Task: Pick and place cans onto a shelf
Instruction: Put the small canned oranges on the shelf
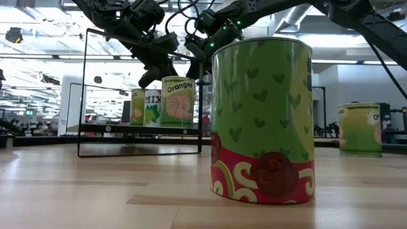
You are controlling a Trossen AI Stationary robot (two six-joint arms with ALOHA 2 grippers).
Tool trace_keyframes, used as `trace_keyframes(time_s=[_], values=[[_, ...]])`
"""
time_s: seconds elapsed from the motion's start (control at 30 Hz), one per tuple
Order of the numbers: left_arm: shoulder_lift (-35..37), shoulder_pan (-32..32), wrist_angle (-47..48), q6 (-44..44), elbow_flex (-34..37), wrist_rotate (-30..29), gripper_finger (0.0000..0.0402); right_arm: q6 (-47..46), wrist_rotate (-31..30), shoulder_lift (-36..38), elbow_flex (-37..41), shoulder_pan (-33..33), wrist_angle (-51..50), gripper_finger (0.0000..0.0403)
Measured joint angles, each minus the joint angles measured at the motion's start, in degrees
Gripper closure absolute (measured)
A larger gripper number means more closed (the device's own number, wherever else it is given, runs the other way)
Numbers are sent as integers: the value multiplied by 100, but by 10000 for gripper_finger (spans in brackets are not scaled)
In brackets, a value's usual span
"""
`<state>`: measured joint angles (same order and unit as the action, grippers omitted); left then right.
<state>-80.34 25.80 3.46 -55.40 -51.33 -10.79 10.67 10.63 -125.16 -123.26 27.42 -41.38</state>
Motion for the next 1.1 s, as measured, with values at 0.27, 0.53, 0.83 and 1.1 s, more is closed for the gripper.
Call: trace_keyframes(time_s=[0.27,0.53,0.83,1.1], values=[[-7,5,95,-39,9,-49,401,7,3,23,-13,-16,85,346],[-11,22,88,20,15,-165,401,23,-92,92,-20,-11,134,219],[8,22,45,57,15,-347,401,236,-151,334,-9,109,69,200],[296,74,284,385,-182,-360,401,851,-162,838,-11,161,-176,299]])
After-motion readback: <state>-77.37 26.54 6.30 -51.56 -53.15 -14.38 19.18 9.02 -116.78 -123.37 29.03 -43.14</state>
